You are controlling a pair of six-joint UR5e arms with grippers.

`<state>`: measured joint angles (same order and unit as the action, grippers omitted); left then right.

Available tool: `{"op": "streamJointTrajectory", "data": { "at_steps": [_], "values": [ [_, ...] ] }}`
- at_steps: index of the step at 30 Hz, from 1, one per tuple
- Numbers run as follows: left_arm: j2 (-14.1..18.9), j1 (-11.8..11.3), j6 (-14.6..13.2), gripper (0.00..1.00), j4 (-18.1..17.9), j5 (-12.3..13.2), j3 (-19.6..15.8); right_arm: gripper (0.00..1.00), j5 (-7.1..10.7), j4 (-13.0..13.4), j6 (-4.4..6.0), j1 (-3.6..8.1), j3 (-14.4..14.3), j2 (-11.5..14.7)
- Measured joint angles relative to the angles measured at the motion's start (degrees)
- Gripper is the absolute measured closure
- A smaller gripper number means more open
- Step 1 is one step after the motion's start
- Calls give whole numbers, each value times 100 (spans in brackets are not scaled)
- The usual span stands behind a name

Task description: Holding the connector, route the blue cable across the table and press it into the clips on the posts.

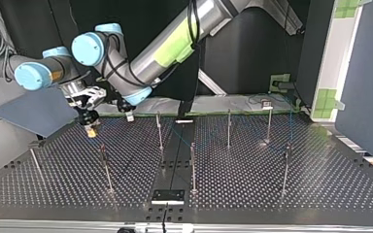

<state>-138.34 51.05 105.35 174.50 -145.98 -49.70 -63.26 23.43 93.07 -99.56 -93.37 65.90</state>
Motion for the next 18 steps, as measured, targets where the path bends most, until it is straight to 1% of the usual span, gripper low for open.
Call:
{"op": "streamJointTrajectory", "data": {
  "at_steps": [3, 7, 11, 18],
  "values": [
    [18, 9, -11, 100, 4, -22, 3, 100, -18, -3, -9, -5, -4, 157],
    [76, 0, -51, 100, 17, -82, 1, 100, -14, -4, 15, -3, -28, 349],
    [232, -29, -124, 100, 31, -173, 0, 100, 47, -7, 52, -5, -36, 539],
    [485, -46, -220, 100, 30, -213, -3, 100, 99, -62, 102, -27, -37, 702]
  ]
}}
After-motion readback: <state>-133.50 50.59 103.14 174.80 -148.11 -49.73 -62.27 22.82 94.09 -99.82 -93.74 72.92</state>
